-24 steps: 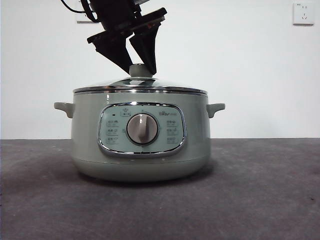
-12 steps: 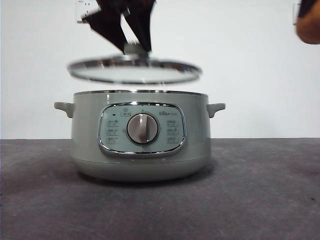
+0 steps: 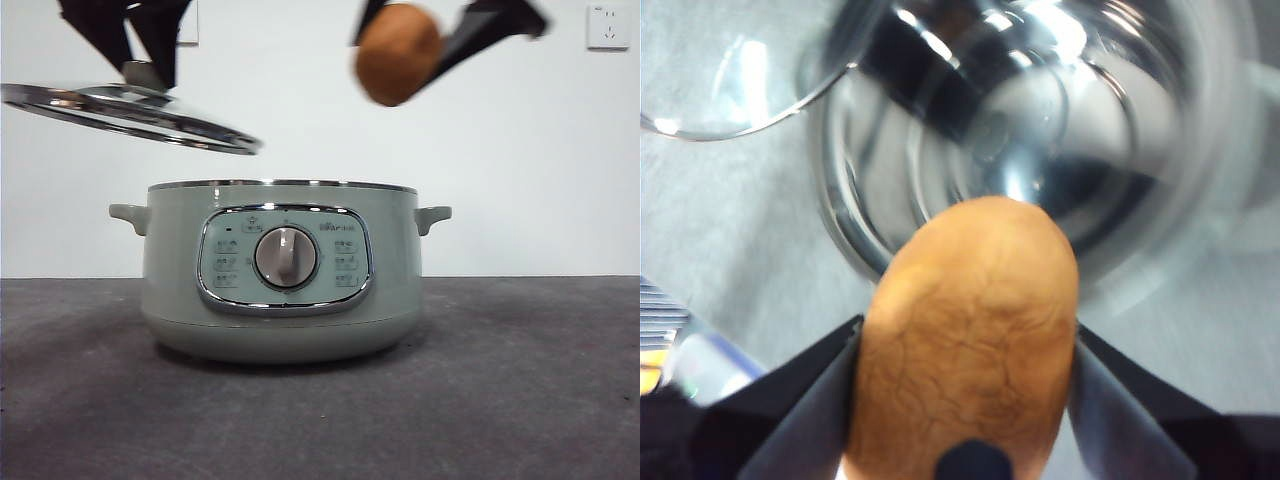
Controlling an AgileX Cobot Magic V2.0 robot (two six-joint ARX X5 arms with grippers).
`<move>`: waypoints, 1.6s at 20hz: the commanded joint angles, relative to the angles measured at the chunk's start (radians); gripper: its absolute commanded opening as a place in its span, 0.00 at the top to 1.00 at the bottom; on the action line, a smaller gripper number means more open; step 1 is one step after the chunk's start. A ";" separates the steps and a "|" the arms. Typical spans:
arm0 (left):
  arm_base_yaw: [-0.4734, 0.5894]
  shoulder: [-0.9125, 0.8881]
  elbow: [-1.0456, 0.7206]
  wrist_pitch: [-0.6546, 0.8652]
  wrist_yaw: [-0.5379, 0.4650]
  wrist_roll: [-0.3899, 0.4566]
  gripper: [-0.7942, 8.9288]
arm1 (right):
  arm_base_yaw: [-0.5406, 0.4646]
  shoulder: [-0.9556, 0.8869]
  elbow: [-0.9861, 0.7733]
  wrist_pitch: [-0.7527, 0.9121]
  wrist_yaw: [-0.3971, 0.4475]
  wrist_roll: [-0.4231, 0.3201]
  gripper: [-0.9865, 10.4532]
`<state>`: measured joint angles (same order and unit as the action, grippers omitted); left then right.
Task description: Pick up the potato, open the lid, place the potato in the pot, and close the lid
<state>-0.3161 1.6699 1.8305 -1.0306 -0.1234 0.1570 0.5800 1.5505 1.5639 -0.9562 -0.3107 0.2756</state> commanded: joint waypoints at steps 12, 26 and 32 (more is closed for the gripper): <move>0.271 -0.008 0.005 0.097 0.132 -0.003 0.93 | 0.160 0.597 0.531 -0.056 0.291 0.026 0.92; 0.293 -0.008 0.003 0.096 0.232 -0.016 0.93 | 0.160 0.704 0.531 -0.148 0.285 0.007 0.33; 0.290 -0.008 0.002 0.087 0.237 -0.034 0.93 | 0.161 0.596 0.554 -0.186 0.310 -0.016 0.33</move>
<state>-0.0238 1.6699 1.8305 -0.9726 0.1024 0.1299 0.7357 2.1525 2.1094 -1.1500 0.0029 0.2687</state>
